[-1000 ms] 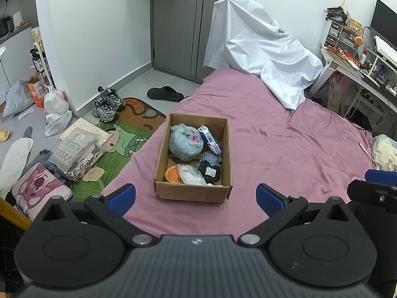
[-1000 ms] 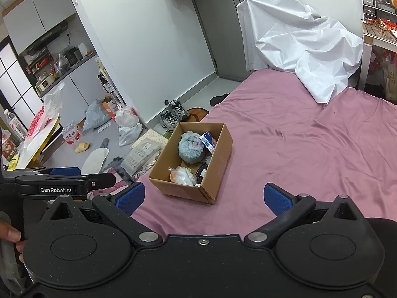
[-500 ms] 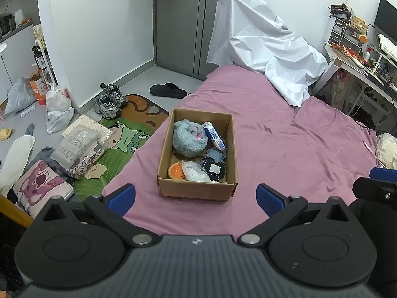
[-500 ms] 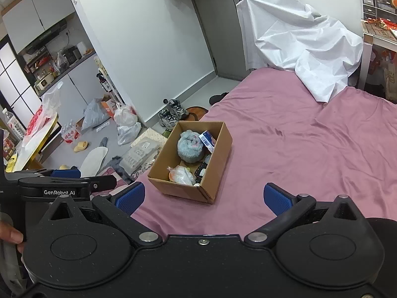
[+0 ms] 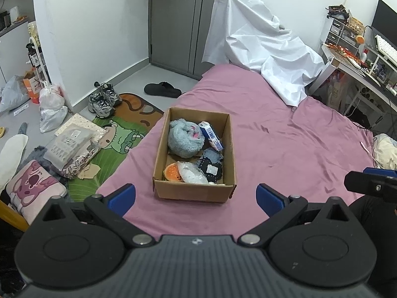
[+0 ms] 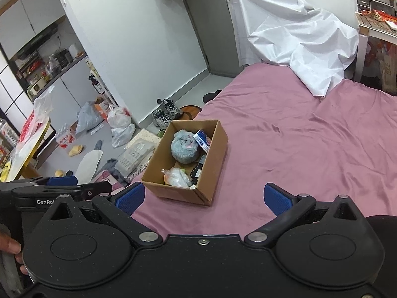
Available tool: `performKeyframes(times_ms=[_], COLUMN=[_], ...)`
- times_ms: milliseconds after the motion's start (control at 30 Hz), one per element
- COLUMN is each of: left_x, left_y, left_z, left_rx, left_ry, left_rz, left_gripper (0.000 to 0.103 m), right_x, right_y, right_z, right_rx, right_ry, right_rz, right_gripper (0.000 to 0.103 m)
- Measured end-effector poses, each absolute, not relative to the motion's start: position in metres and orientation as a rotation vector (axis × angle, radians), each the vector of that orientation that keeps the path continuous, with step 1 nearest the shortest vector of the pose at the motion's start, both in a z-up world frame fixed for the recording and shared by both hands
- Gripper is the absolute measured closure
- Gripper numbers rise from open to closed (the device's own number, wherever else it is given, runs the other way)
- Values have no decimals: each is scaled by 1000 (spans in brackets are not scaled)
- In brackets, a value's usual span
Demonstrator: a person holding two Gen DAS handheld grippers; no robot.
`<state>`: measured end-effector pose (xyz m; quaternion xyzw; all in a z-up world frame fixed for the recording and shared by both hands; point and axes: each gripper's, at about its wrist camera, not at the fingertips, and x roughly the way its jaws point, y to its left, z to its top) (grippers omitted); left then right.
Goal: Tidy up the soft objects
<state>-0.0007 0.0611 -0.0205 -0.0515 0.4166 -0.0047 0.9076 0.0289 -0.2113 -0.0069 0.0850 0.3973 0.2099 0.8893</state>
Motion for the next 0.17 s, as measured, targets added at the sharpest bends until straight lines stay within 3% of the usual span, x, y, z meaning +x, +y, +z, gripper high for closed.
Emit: performKeyframes(times_ms=[167], left_x=[7], left_y=[63], left_z=[-25], left_rx=[-115], left_ry=[857], left_rz=[-10], left_gripper=[1], right_x=[31], right_y=[-208], right_z=[-14], right_rx=[168], right_ry=[821], right_rz=[438], right_gripper=[0])
